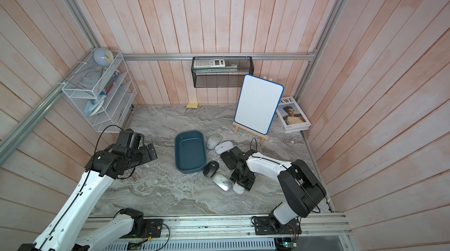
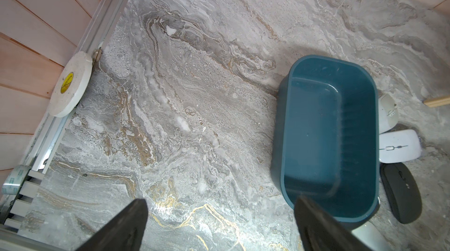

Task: Put the mouse in the storage box
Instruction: Pick up the mouse from the center of the board.

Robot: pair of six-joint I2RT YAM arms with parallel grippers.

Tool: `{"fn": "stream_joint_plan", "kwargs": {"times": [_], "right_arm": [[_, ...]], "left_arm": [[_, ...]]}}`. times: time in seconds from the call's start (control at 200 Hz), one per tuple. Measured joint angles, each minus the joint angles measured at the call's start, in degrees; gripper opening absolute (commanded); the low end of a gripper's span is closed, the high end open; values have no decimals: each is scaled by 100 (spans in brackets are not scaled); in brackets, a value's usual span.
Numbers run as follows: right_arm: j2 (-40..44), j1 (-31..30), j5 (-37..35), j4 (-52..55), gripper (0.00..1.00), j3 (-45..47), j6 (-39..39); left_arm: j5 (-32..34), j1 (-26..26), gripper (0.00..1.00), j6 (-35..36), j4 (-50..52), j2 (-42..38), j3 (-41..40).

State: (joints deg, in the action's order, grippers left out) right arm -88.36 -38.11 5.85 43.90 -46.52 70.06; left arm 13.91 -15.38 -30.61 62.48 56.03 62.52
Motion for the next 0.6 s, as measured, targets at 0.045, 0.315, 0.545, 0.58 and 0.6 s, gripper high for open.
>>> {"fn": "stream_joint_plan", "kwargs": {"times": [0.045,0.315,0.545,0.58,0.6], "right_arm": [[7,0,-4,-2,54,4,17],[13,0,-136,170,53,-83,-160],[173,0,-551,1045,45,-1211,-833],[223,0,-588,1137,45,-1412,-944],[243,0,-601,1178,45,-1493,-994]], "left_arm": [[13,0,100,24,-28,-83,-7],[138,0,100,133,-39,-247,-103],[131,0,100,149,-127,-247,-251],[118,0,100,133,-162,-247,-306],[96,0,100,122,-192,-247,-348]]}}
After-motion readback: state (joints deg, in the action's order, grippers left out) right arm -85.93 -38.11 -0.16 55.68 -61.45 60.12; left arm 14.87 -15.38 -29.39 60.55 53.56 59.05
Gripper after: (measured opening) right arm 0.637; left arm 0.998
